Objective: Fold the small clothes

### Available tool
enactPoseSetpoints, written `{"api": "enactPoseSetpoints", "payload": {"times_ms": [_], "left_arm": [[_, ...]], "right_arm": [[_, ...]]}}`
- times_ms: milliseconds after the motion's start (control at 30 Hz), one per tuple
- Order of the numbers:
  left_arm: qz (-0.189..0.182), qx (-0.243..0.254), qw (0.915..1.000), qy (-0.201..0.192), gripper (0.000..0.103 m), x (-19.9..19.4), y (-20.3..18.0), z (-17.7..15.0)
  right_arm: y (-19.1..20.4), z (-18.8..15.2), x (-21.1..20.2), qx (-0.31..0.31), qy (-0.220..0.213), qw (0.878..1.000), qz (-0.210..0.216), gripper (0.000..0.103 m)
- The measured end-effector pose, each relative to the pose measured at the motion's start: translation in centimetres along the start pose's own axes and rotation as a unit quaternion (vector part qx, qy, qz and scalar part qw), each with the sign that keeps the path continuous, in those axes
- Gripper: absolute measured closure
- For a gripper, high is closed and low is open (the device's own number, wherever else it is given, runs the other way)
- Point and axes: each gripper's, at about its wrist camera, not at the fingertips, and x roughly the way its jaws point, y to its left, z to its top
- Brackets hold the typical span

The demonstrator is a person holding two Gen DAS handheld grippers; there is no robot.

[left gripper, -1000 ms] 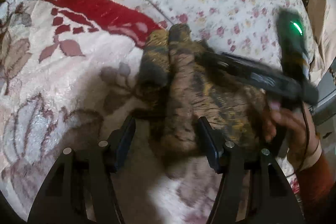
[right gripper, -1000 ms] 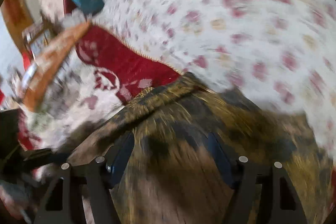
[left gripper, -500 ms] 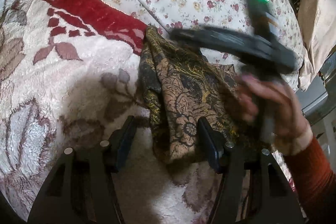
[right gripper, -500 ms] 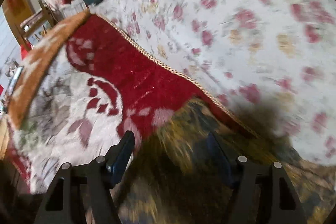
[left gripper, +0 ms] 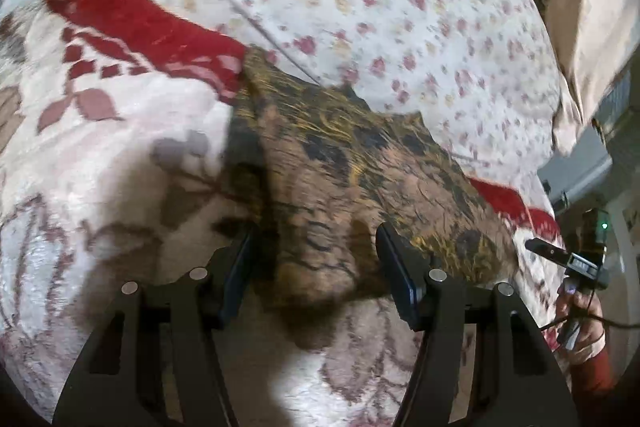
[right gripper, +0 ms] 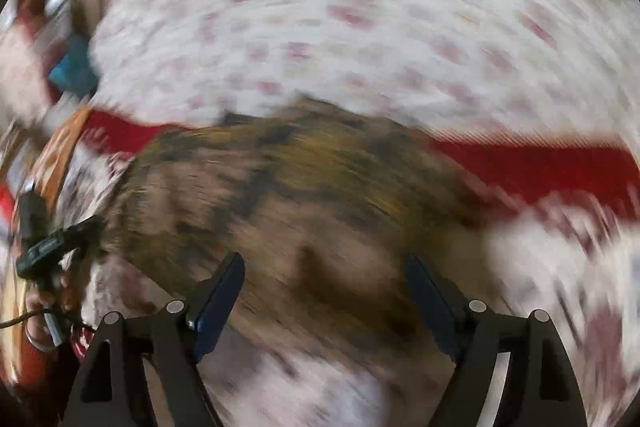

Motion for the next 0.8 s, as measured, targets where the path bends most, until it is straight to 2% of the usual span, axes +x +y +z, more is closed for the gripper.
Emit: {"api": "enactPoseSetpoints", "payload": {"times_ms": [100,167,233,300,333,367,400,433,467,567,633,733,800], "left_arm": [[0.015,0.018,0.9997,0.005,0.043,0.6,-0.6,-0.2],[0.014,0.011,0.9998,0.008,0.045,0.6,-0.3,-0.1],[0.008,-0.009,0.9999,0.011,0.053,0.5,0.3,0.1],[0.007,-0.028,0.9995,0.014,0.076,0.5,1.2,0.4],[0.006,-0.033,0.9993,0.018,0.082,0.5,1.5,0.5],[-0.002,-0.04,0.9989,0.023,0.09,0.5,1.8,0.7],[-0.01,-0.045,0.9986,0.027,0.092,0.4,2.0,0.8],[-0.013,-0.046,0.9984,0.029,0.093,0.2,2.0,0.9],[-0.013,-0.044,0.9985,0.03,0.095,-0.1,2.0,1.0],[-0.013,-0.033,0.9992,0.017,0.097,-2.0,1.7,1.5],[-0.006,-0.032,0.9994,0.006,0.099,-3.2,2.3,1.5],[0.03,-0.044,0.9985,0.017,0.101,-2.9,3.8,0.8],[0.025,-0.061,0.9976,0.022,0.101,-2.8,4.6,0.2]], "right_arm": [[-3.3,-1.5,0.0,0.047,0.003,0.999,-0.005,0.022],[-3.5,-2.0,0.5,0.052,0.0,0.998,0.018,0.022],[-2.7,-2.0,1.3,0.043,0.0,0.998,0.04,0.022],[-1.6,-1.7,2.7,0.03,0.003,0.998,0.05,0.026],[-1.2,-1.6,3.4,0.025,0.009,0.998,0.058,0.05],[-0.7,-1.4,3.9,0.019,0.015,0.998,0.065,0.065],[-0.1,-1.3,4.0,0.008,0.014,0.998,0.062,0.083],[0.4,-1.2,3.7,-0.005,0.007,0.999,0.053,0.092],[1.0,-1.0,2.9,-0.023,-0.005,0.999,0.046,0.095],[1.7,-0.6,-0.1,-0.051,-0.04,0.997,0.034,0.097],[1.4,-0.5,-1.1,-0.055,-0.047,0.997,0.03,0.097],[0.3,-1.3,-0.1,-0.05,-0.023,0.998,0.016,0.097],[-0.5,-2.0,0.9,-0.031,-0.009,0.999,0.02,0.097]]}}
